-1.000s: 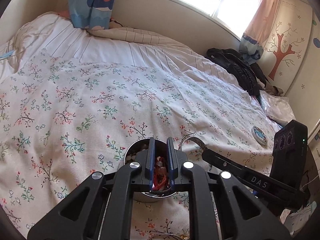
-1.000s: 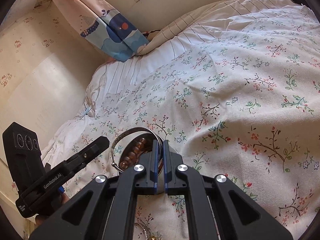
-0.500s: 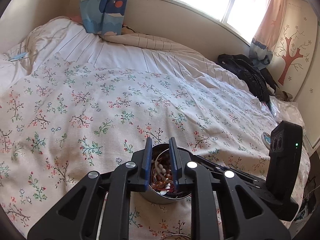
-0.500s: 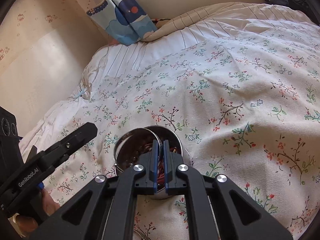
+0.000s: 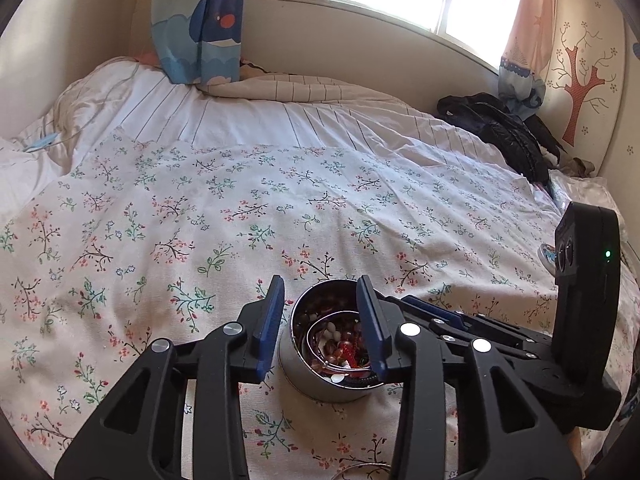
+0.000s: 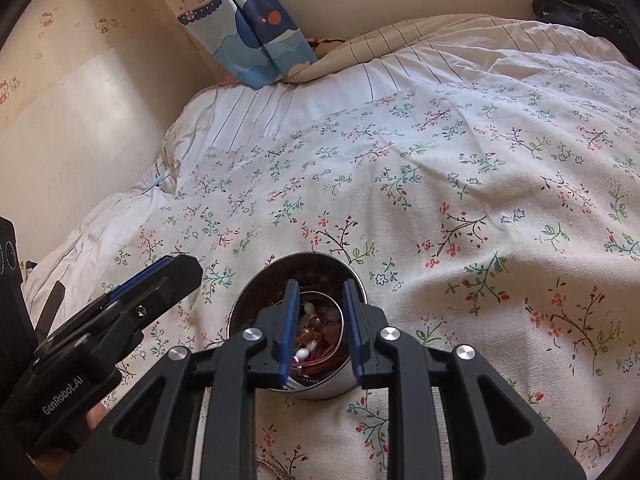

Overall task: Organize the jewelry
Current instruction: 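Open both tools to drop the bracelets into the silver tin, then move both open tools back to the silver bangle and pink pearl bracelet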

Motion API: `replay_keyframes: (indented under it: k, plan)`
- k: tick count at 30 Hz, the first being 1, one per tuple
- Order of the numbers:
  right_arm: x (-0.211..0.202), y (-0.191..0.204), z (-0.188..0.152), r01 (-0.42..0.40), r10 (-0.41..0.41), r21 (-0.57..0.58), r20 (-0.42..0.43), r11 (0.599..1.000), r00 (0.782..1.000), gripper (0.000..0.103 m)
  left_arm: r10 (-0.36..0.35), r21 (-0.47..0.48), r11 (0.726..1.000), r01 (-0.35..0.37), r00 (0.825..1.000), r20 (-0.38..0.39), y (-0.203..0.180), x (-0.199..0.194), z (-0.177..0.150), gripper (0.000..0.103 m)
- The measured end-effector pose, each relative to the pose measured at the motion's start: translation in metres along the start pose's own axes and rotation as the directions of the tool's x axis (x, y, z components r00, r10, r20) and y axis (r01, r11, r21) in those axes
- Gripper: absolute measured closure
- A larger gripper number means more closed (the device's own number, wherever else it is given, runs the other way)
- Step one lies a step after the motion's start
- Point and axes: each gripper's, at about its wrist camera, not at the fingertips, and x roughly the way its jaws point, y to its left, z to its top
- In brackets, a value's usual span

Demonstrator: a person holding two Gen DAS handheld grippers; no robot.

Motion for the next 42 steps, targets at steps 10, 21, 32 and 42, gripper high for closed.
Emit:
replay_keyframes:
  k: [10, 21, 32, 42]
  plan:
    - [-0.013, -0.010, 0.001, 0.038, -0.039, 0.025, 0.017, 0.999, 0.999, 0.067, 0.031, 0.010, 0.999, -0.031, 0.999, 0.007, 0.001, -0.005, -0.005, 0.045]
    - [-0.032, -0.021, -0.024, 0.111, -0.111, 0.001, -0.095, 0.994, 0.989, 0.051, 0.053, 0.027, 0.998, -0.051, 0.995, -0.084, 0.012, -0.023, -0.040, 0.040]
    - [-0.047, -0.001, -0.088, 0.162, -0.198, -0.176, -0.210, 0.971, 0.958, 0.047, 0.118, 0.263, 0.964, -0.044, 0.954, -0.274, -0.016, -0.018, -0.096, 0.040]
    - [-0.040, 0.023, -0.101, 0.134, -0.206, -0.286, -0.240, 0.949, 0.949, 0.036, 0.303, 0.295, 0.931, -0.217, 0.908, -0.288, -0.003, -0.014, -0.105, 0.040]
